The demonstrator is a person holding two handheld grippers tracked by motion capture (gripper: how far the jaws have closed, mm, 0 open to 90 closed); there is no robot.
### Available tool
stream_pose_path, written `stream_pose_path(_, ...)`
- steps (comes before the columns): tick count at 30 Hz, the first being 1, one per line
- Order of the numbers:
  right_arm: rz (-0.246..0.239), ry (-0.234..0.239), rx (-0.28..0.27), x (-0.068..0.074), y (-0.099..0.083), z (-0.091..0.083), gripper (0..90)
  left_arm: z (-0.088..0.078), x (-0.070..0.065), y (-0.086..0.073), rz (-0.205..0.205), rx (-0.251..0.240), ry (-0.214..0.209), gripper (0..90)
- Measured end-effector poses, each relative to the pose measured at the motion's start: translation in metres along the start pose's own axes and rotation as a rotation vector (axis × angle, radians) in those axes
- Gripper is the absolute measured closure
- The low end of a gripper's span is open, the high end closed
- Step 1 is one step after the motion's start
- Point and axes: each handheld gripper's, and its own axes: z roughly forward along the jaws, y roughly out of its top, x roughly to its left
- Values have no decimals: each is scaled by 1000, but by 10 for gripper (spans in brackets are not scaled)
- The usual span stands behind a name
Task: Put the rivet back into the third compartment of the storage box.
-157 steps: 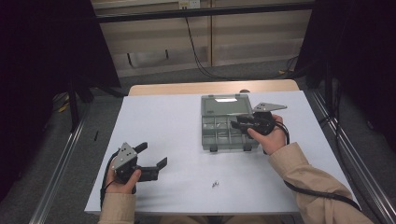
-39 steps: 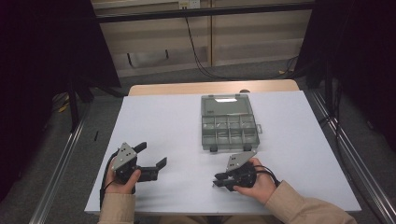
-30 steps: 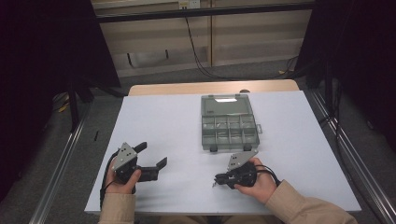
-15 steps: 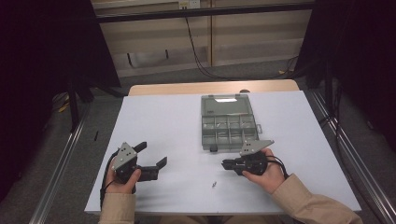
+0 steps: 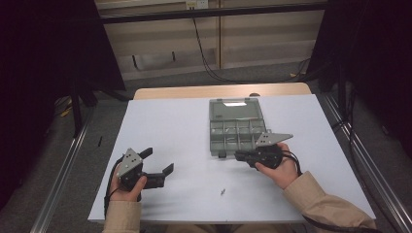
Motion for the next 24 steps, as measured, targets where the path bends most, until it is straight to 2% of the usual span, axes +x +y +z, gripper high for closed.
stream_pose_path(12,40,-68,-31,-28,14,3,843,1,0,0,2,5,-3,43)
stream_pose_path(24,67,-127,-50,-48,26,5,843,1,0,-1,0,8,-4,44)
